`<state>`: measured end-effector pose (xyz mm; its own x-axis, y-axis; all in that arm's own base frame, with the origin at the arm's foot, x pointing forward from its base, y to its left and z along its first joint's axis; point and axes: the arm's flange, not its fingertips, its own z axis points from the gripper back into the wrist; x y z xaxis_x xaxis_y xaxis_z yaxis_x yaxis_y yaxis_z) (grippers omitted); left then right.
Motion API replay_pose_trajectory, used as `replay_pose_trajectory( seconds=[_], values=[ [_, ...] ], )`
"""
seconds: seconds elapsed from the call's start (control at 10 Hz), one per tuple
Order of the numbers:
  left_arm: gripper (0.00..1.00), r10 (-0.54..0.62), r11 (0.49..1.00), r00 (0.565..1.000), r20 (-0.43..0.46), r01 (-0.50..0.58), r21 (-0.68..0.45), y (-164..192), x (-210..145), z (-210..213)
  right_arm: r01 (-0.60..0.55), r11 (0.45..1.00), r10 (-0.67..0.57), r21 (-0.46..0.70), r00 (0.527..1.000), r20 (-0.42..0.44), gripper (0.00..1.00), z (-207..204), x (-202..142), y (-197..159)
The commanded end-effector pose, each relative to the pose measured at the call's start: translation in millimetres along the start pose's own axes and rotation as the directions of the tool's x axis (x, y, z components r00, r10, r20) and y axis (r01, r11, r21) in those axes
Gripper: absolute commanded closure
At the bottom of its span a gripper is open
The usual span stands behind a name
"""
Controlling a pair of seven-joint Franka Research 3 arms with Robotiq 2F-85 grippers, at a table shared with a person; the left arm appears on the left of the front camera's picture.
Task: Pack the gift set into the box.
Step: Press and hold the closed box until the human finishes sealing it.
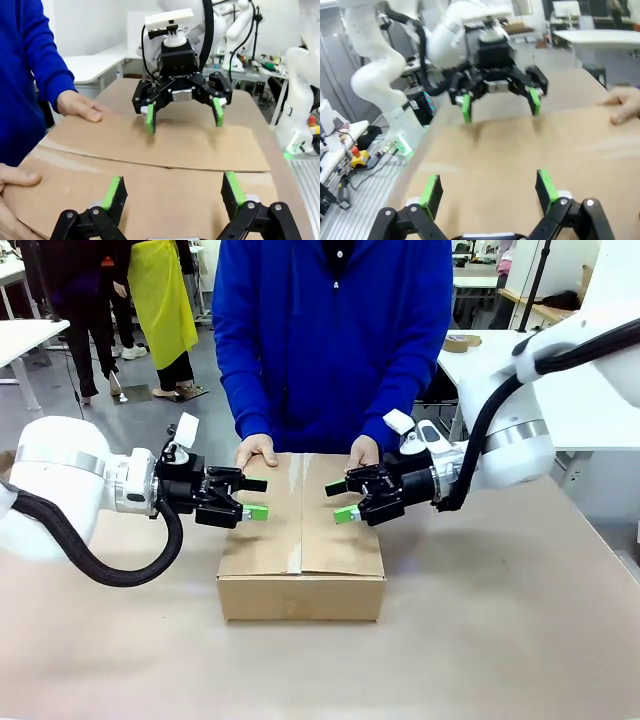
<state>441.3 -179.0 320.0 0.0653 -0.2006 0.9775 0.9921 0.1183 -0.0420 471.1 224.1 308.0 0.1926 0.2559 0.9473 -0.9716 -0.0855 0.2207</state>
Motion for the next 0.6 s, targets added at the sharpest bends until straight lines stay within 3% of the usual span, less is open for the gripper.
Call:
replay_pose_trajectory(
  seconds=[0.0, 0.1, 0.5],
  values=[
    [0.0, -0.055, 0.998, 0.998, -0.036, 0.057, 0.036, -1.4, -3.2, -14.1, 0.032, 0.998, -0.033, -0.044, 0.999, -0.024, 0.0, -8.5, 1.7, -17.7],
    [0.0, -0.05, 0.999, 0.997, -0.059, 0.051, 0.018, -0.9, -6.8, -17.6, 0.033, 0.998, -0.034, -0.061, 0.999, -0.011, 0.0, -3.4, 0.2, -23.5],
    [0.0, -0.087, 0.996, 0.98, -0.182, 0.086, -0.012, 0.1, -17.4, -32.3, -0.022, 0.993, 0.007, -0.118, 0.991, -0.133, 0.0, -13.5, -3.0, -35.2]
  ],
)
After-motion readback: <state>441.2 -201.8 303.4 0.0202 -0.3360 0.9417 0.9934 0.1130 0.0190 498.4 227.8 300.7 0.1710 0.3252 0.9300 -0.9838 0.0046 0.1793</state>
